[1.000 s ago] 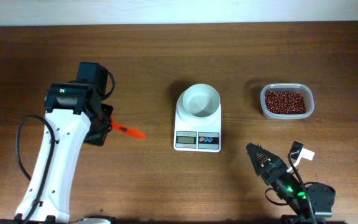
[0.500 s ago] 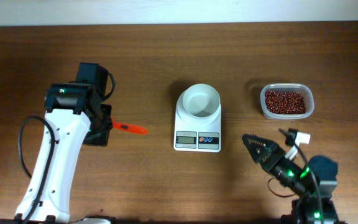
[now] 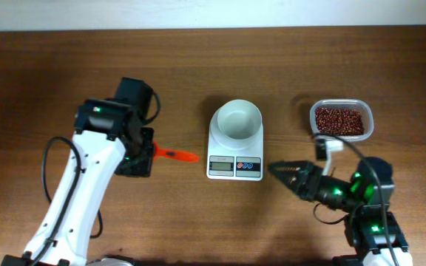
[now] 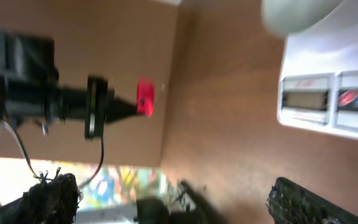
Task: Scoop and weigh 50g on scale
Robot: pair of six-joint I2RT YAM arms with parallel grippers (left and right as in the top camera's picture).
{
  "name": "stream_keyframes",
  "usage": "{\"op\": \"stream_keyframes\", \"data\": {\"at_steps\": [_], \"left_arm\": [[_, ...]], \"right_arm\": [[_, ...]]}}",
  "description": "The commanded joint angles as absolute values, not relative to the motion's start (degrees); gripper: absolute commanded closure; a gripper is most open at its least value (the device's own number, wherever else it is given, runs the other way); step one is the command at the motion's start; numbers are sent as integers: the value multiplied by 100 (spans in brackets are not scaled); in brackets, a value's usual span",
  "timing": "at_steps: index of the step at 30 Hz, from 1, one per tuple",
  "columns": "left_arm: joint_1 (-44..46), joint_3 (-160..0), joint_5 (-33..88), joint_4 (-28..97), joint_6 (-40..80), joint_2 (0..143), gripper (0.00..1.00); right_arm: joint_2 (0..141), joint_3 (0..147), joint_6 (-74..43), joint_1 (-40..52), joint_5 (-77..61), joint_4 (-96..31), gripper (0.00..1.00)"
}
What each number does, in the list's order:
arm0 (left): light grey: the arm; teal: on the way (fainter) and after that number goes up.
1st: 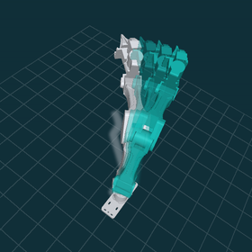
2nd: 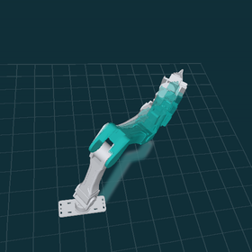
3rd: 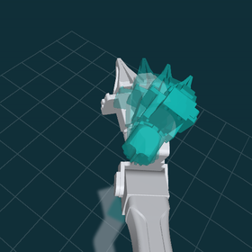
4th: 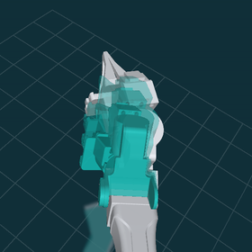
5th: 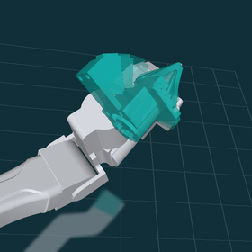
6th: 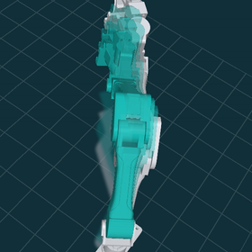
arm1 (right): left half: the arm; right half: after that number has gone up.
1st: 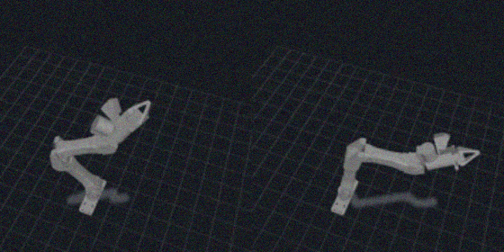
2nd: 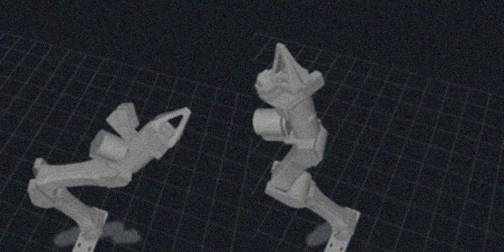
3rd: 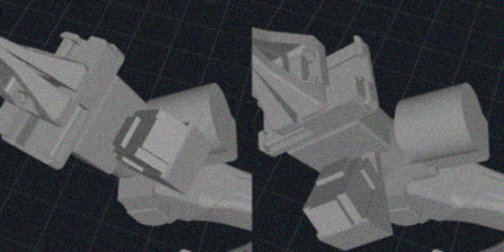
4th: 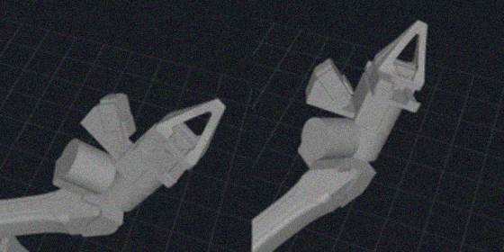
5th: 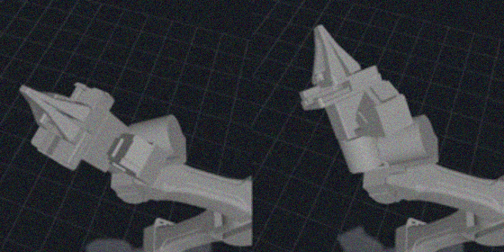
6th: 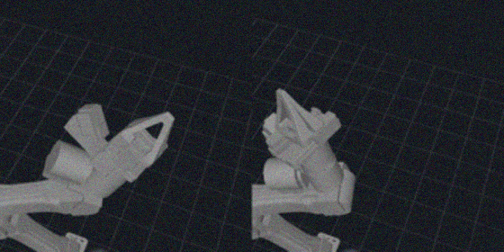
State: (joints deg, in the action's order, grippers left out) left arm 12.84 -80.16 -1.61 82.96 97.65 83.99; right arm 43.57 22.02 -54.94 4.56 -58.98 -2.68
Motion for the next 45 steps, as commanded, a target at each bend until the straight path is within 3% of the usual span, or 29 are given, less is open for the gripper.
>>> {"op": "stream_keyframes", "data": {"at_steps": [1,12,16,20,29,45], "left_arm": [[1553,-8029,-102,8278,9983,8335,100],[2246,-8029,-58,8103,9983,8335,100],[2432,-8029,38,7959,9983,8335,100],[2543,-8029,340,7728,9983,8335,100],[2552,-8029,766,7636,9981,8335,100],[3203,-8029,659,7269,9981,8340,100]], "right_arm": [[4355,2331,-5382,1127,-5428,-187,1],[4506,2331,-6077,2272,-4668,447,0],[4737,2331,-6657,2421,-4670,1192,11],[4995,2331,-7404,2440,-4692,1507,13],[5347,2331,-7443,2443,-4818,1903,32],[5483,2331,-7443,3052,-4292,2237,44]]}}
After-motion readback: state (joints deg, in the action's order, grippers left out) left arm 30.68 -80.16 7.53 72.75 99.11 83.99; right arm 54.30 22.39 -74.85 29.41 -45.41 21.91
